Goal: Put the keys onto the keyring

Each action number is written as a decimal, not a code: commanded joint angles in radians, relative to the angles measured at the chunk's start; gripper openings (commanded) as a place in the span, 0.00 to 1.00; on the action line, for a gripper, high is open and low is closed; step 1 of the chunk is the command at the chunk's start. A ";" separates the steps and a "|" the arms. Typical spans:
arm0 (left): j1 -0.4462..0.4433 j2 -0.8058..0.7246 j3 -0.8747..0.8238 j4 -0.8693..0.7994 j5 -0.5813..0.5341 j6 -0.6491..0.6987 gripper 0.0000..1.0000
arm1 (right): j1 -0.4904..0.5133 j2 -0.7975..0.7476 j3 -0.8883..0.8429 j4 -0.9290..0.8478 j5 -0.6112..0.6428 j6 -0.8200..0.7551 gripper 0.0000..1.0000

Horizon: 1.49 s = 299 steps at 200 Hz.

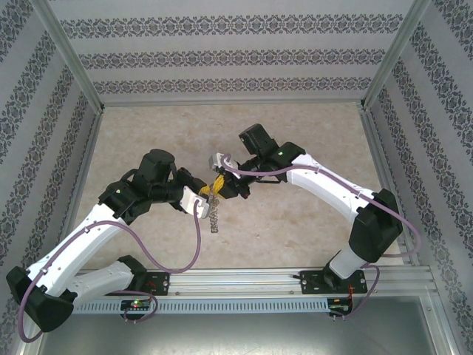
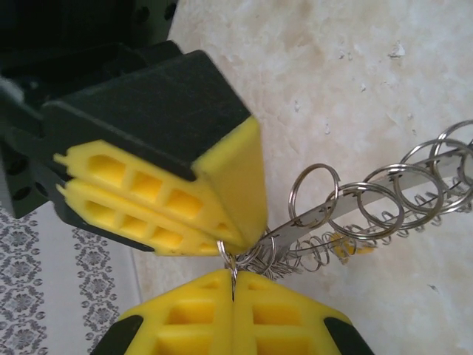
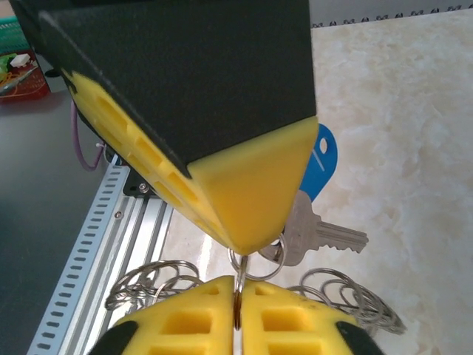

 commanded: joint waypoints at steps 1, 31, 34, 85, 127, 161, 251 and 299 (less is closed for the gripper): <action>-0.025 0.001 0.025 0.160 0.043 0.014 0.00 | -0.008 -0.058 -0.022 0.033 -0.063 -0.014 0.19; -0.032 0.010 0.020 0.169 0.021 0.044 0.00 | -0.072 -0.145 -0.081 0.103 -0.127 -0.015 0.24; -0.031 0.010 0.020 0.172 0.022 0.042 0.00 | -0.078 -0.156 -0.092 0.118 -0.130 -0.011 0.24; -0.041 -0.013 -0.080 0.368 0.027 0.091 0.00 | -0.169 -0.268 -0.175 0.227 -0.186 0.041 0.34; -0.050 -0.016 -0.145 0.527 0.061 0.177 0.00 | -0.186 -0.292 -0.201 0.403 0.117 0.422 0.47; -0.073 -0.006 -0.210 0.687 0.037 0.341 0.00 | -0.217 -0.240 -0.158 0.432 0.321 1.003 0.43; -0.092 0.095 -0.146 0.713 0.004 0.491 0.00 | -0.235 -0.162 -0.119 0.347 0.081 1.250 0.55; -0.101 0.110 -0.126 0.726 -0.017 0.499 0.00 | -0.227 -0.140 -0.125 0.309 0.010 1.270 0.50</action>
